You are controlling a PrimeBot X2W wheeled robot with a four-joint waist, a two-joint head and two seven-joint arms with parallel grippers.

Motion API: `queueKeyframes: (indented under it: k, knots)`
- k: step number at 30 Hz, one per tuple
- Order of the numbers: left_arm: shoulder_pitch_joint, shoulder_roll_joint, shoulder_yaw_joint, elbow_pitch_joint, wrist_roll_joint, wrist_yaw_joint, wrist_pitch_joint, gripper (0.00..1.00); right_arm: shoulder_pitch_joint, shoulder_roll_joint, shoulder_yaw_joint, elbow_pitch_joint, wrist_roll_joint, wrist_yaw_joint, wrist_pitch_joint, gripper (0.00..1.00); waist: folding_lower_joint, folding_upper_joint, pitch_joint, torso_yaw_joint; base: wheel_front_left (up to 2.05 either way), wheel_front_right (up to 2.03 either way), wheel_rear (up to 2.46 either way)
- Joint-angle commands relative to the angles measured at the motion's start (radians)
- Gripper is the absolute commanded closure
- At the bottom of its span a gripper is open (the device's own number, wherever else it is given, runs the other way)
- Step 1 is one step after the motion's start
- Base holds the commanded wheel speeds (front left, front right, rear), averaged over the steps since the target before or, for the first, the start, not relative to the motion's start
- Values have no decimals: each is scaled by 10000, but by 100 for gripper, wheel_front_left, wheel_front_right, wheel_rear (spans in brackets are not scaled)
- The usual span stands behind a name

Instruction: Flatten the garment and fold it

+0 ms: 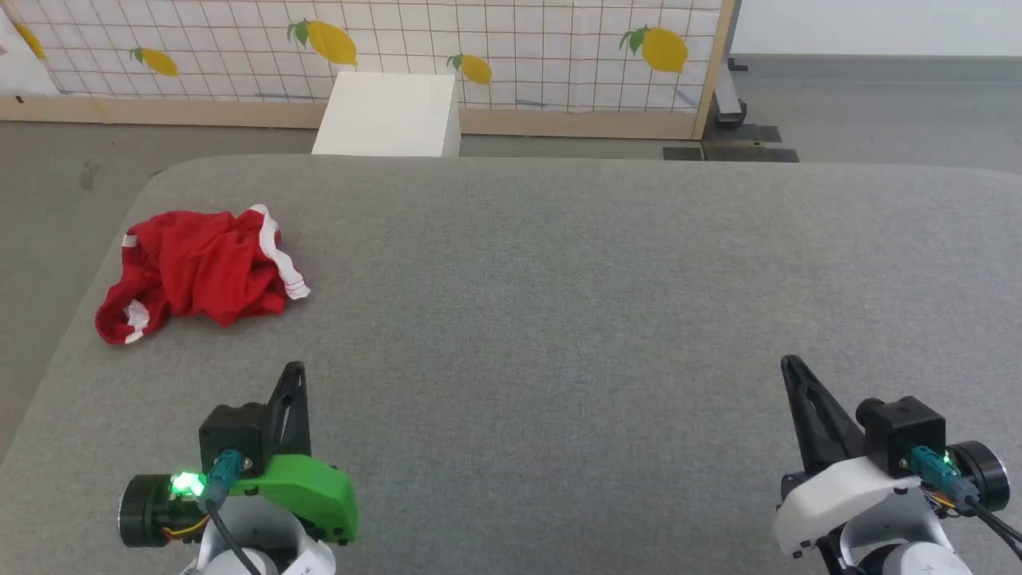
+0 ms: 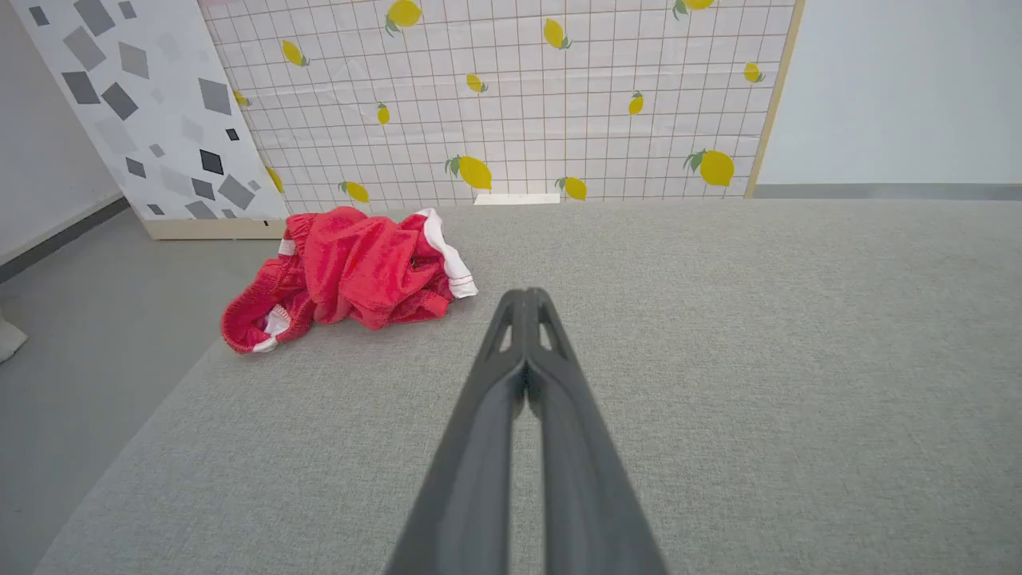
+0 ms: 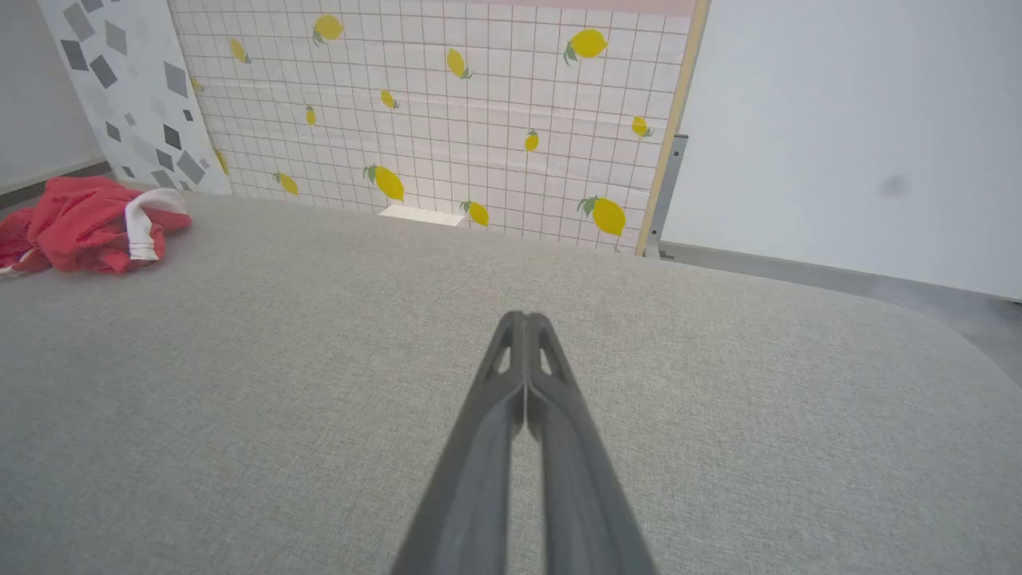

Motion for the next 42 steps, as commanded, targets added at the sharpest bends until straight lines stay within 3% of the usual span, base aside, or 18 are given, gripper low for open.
queueKeyframes:
  k: [1,24,25,42]
  knots:
    - [99,-32,18,-28,129,66,14,100,-187,26,12,-55,-62,-15,1,100,0,0,0,0,0,0,0]
    - [99,-32,18,-28,129,66,14,100,-187,26,12,-55,-62,-15,1,100,0,0,0,0,0,0,0]
    - [0,0,-2,0,0,0,0,0,0,0,-4,0,0,0,-1,0,0,0,0,0,0,0,0]
    - [-130,-4,-306,324,-229,79,-290,0,21,-2,-59,11,-9,-2,-292,0,0,0,-32,8,0,0,0]
